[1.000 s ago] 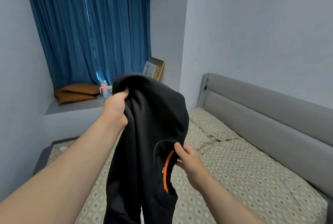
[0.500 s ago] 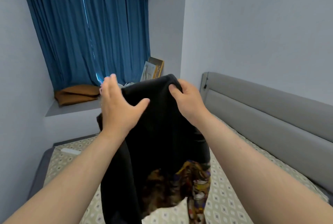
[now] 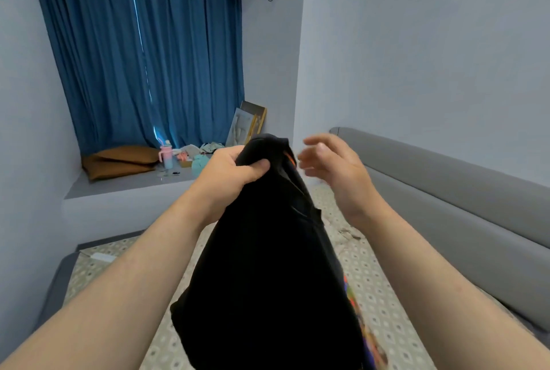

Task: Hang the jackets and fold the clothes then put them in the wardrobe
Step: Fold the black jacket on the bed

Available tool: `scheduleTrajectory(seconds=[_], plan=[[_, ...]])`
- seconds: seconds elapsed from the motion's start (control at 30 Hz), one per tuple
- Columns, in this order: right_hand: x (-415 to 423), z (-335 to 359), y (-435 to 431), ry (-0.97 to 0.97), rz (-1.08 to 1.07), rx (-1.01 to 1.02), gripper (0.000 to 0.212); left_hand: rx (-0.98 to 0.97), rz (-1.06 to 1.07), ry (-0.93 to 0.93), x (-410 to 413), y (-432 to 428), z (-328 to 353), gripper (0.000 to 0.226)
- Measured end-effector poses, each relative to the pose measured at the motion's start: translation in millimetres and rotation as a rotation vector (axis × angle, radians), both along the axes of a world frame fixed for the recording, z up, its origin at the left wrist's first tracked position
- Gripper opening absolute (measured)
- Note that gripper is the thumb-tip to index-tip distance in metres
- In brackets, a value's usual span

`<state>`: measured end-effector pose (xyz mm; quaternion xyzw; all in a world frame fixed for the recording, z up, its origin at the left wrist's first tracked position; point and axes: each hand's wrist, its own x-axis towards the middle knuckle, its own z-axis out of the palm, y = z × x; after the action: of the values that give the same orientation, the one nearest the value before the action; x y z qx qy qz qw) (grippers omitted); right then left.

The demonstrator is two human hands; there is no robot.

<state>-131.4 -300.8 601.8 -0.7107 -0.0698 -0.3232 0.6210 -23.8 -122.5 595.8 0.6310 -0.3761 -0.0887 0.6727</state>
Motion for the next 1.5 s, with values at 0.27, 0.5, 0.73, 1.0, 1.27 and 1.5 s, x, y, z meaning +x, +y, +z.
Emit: scheduleTrajectory(seconds=[0.27,0.5,0.73,1.0,1.27,1.5], plan=[[-1.6,-119.9,-13.4,0.673,0.361,0.273,0.038,-0.139,-0.11,0.138,-3.3,2.7,11.6,0.011],[10.1,-118.3,13.5,0.577,0.523,0.285,0.044,-0.176,-0.035,0.172,0.6,7.3,14.1,0.02],[19.9,-118.3,48.2,0.369,0.452,0.309,0.043,-0.196,0.144,0.102,15.2,31.0,9.3,0.009],[37.7,-101.4,75.1,0.467,0.42,0.088,0.061,-0.256,-0.06,0.199,16.6,66.9,12.5,0.024],[46.6,-99.7,80.8,0.576,0.783,0.211,0.057,-0.416,-0.192,0.408,22.0,85.7,6.0,0.035],[45.8,-115.2,85.6,0.603,0.709,0.239,0.032,-0.417,-0.155,0.481,18.2,80.6,3.9,0.015]])
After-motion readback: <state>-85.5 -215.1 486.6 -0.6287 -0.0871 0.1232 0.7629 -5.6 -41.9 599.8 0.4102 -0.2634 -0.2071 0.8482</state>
